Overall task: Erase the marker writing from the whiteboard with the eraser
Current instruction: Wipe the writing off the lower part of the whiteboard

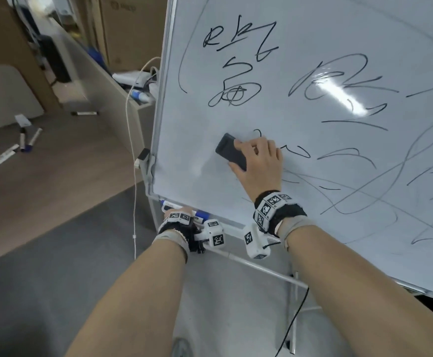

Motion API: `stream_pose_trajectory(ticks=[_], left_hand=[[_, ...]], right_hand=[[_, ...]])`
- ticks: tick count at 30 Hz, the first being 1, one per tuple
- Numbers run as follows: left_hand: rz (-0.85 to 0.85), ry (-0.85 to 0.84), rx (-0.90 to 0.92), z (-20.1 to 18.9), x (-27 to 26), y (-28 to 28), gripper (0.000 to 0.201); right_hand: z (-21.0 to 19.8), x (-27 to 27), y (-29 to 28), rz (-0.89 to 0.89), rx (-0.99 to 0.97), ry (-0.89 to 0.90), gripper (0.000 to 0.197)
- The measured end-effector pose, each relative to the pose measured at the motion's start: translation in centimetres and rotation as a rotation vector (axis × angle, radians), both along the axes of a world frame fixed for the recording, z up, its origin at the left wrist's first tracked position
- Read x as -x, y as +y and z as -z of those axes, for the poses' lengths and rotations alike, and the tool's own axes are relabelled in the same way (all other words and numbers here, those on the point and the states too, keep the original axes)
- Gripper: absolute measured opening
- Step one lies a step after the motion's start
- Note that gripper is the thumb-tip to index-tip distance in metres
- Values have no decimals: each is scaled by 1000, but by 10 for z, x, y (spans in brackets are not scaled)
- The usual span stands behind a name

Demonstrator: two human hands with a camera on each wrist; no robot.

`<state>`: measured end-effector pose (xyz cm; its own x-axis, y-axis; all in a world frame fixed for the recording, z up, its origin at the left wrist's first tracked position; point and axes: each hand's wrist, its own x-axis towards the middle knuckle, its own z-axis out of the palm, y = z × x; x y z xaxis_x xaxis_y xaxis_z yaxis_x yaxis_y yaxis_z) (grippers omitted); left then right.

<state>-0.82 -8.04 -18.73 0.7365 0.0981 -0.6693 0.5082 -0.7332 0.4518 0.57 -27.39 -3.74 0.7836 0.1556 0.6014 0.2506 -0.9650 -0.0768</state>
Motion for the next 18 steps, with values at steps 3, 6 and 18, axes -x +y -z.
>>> stream_pose_trajectory(ticks=[3,6,18], left_hand=[[209,-70,-165,-18,11,2,23],[288,-92,-220,-19,12,0,24],[510,-63,-411,-13,5,-13,21]], right_hand=[[35,17,-4,-167,111,153,48],[62,38,-6,-188,189,211,50],[-40,13,-36,80,-67,-95,46]])
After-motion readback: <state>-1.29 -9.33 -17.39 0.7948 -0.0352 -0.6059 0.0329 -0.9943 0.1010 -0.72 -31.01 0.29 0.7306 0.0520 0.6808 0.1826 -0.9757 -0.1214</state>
